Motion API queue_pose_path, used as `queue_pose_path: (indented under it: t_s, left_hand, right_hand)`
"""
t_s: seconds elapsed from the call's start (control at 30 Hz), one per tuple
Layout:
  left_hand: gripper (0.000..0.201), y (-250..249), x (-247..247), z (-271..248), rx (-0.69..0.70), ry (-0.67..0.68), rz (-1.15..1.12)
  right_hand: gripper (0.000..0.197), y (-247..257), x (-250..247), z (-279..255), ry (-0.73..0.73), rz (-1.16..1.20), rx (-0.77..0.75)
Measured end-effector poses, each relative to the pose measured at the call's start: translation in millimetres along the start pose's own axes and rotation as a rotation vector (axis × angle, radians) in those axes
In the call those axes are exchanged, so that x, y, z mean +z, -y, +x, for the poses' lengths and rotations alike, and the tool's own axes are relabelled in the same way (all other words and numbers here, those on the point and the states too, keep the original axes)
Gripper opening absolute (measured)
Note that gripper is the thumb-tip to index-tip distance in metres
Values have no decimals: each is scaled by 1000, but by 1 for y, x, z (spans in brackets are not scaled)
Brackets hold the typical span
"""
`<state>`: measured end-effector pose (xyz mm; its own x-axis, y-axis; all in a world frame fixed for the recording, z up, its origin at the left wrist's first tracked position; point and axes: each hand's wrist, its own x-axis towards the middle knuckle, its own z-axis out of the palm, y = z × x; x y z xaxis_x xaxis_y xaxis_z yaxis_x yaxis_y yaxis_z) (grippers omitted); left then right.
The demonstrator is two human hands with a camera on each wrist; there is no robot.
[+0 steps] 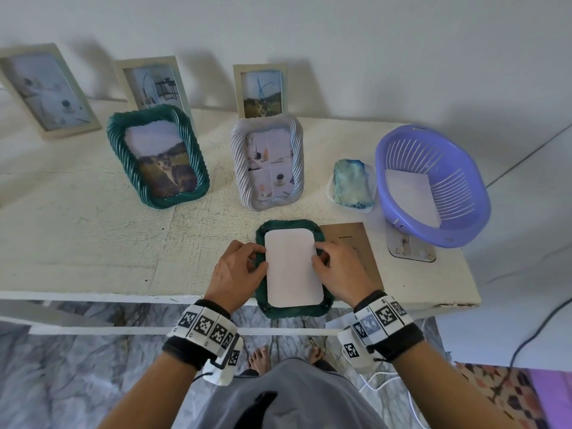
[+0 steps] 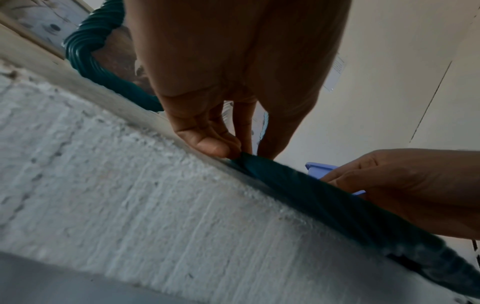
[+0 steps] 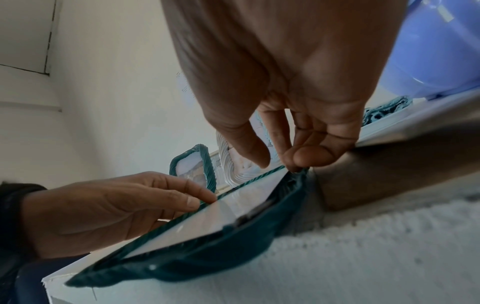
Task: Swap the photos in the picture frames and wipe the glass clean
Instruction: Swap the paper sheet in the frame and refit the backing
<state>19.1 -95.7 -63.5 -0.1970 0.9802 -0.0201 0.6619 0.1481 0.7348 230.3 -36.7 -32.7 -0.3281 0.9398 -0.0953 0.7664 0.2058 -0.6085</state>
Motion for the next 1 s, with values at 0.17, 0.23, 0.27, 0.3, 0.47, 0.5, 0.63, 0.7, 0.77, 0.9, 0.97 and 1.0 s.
queue_pose_path:
  t_s: [0.17,0.23,0.27,0.3,0.47,0.5,0.63,0.7,0.77,0.9,0.97,1.0]
  left_hand:
    - [25,2,1,0,5,-1,-9]
    - [25,3,1,1,6,0,-12]
    - [25,3,1,1,6,1,-12]
    - [24,3,1,2,6,3,-12]
    - [25,5,1,2,7,10,-22]
    - [25,5,0,2,7,8,-28]
    - [22,8,-3,2,39,-24,-62]
    - [20,13,-5,1,80,-48,-66]
    - [20,19,-6,0,131,-66,-61]
    - [25,27,-6,0,214,-61,-31]
    - [30,30,-4,-1,223,-46,-12]
    - [33,30,-4,-2,227,-37,-11]
  right_hand:
    - [22,2,-2,-1,-5,-1,12]
    - [22,3,-3,-1,-5,-4,12]
    - [22,3,-3,-1,-6,-6,11]
    - [22,2,-3,-1,-8,-7,11]
    - [20,3,-5,-1,-17,-2,-11]
    - [21,3,-6,-2,-28,1,-18]
    - [23,-5,-11,-6,-157,-68,18]
    - [25,-11,-15,-9,-248,-196,94]
    - [37,-17,-19,-13,-258,-374,180]
    - [59,-28,-21,-16,-104,-463,367]
    - [58,-31,-21,-17,-103,-435,369]
    - [57,-32,-22,-17,-108,-416,366]
